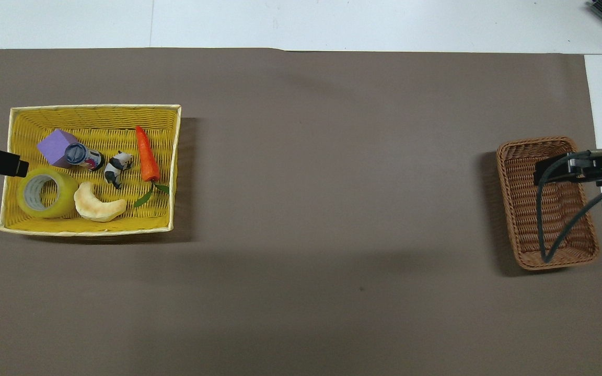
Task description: Move tape to another basket
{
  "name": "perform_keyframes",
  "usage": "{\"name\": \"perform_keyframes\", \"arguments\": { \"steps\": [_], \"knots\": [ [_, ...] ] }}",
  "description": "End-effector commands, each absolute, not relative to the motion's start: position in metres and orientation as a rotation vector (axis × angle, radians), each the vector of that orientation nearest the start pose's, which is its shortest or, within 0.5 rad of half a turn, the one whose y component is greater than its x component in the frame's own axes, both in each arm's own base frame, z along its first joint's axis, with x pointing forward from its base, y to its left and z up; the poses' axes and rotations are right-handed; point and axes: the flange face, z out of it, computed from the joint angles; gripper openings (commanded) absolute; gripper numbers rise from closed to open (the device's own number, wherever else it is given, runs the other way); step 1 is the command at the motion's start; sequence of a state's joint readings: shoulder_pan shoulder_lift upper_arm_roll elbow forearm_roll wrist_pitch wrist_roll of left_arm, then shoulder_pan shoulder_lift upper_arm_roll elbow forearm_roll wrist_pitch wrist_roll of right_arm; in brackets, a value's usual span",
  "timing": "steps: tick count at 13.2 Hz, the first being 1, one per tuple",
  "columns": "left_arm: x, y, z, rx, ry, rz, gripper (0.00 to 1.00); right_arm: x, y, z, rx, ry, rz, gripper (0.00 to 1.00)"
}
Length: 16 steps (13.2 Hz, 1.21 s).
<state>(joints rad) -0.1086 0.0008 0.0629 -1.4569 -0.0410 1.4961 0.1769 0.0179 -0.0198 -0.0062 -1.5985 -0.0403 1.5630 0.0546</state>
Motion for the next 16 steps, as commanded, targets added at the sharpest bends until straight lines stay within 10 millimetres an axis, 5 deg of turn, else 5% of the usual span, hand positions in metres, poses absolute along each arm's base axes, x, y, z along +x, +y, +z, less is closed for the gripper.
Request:
{"name": "perform_keyframes", "arguments": {
  "steps": [1,9,11,16],
  "knots": [
    [0.539,-0.025,0.674,-3.143,0.345,-0.068,1.0,0.548,0.001,0.623,-3.19,0.101,0.021,1.0],
    [0.539,0.0,0.666,-3.144,0.314,-0.113,1.0,0.548,0.001,0.623,-3.19,0.101,0.021,1.0],
    [0.54,0.004,0.647,-3.137,0.374,-0.121,1.0,0.548,0.001,0.623,-3.19,0.101,0.021,1.0],
    [0.55,0.053,0.588,-3.107,0.472,-0.164,1.0,0.548,0.001,0.623,-3.19,0.101,0.021,1.0]
  ]
}}
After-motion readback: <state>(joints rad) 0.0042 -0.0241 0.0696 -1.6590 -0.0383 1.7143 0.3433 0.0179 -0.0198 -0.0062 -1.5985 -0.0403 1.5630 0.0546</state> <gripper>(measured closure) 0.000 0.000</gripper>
